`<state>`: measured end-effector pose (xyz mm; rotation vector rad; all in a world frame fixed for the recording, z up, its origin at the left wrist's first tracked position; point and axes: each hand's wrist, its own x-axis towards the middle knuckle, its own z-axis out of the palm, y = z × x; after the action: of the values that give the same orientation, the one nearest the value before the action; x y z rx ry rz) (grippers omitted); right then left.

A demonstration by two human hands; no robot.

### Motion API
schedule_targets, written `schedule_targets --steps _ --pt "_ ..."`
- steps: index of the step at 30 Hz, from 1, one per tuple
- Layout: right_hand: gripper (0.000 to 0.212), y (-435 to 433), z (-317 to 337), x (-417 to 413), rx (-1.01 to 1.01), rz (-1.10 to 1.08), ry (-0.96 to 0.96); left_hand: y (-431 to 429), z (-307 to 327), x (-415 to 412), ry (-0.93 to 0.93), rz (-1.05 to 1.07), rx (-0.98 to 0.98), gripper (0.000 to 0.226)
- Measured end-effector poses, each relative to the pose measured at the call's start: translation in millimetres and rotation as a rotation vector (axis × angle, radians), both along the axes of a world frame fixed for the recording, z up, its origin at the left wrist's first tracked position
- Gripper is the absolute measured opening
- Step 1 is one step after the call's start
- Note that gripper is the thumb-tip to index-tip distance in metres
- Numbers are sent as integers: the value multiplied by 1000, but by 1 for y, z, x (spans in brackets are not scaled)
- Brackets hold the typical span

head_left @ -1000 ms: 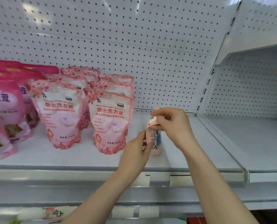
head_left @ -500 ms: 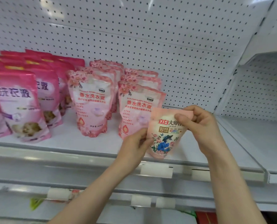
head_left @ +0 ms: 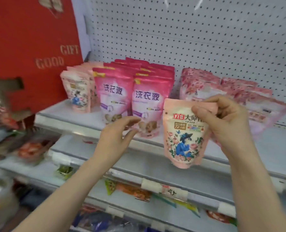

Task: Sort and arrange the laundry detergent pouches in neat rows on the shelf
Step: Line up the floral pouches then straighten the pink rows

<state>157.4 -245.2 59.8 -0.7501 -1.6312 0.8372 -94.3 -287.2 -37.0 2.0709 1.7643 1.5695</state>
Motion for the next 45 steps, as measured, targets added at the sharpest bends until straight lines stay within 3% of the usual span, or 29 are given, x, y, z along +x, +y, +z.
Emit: schedule_targets --steps 4,8,11,16,21,24,27,29,36,40,42,45 --pt "20 -3 -6 -84 31 12 -100 -19 3 -90 42 179 -4 32" --pt "6 3 -2 -159 146 -20 -390 -26 13 -155 5 278 -3 36" --pt "9 9 5 -214 285 -17 -549 -24 16 -187 -16 342 -10 35" --pt "8 39 15 -298 481 -35 -611 -12 11 -220 -55 410 -31 35" --pt "9 73 13 -364 459 -2 -599 11 -1 -242 -78 394 -72 41" --pt "4 85 6 -381 399 15 -706 30 -12 -252 -96 387 -160 60" --pt "22 89 6 -384 363 5 -805 47 -23 -260 -134 384 -303 98" --pt "22 88 8 -386 355 11 -829 56 -26 -264 -207 338 -332 111" --pt "12 83 15 -390 355 -35 -891 71 -34 -267 -201 322 -250 101" --pt "20 92 35 -394 392 -146 -817 73 -36 -272 -190 295 -272 96" --pt "14 101 46 -399 419 -205 -979 71 -35 -273 -193 265 -290 94" --pt "24 110 52 -410 385 -234 -1191 71 -35 -276 -190 240 -300 94"
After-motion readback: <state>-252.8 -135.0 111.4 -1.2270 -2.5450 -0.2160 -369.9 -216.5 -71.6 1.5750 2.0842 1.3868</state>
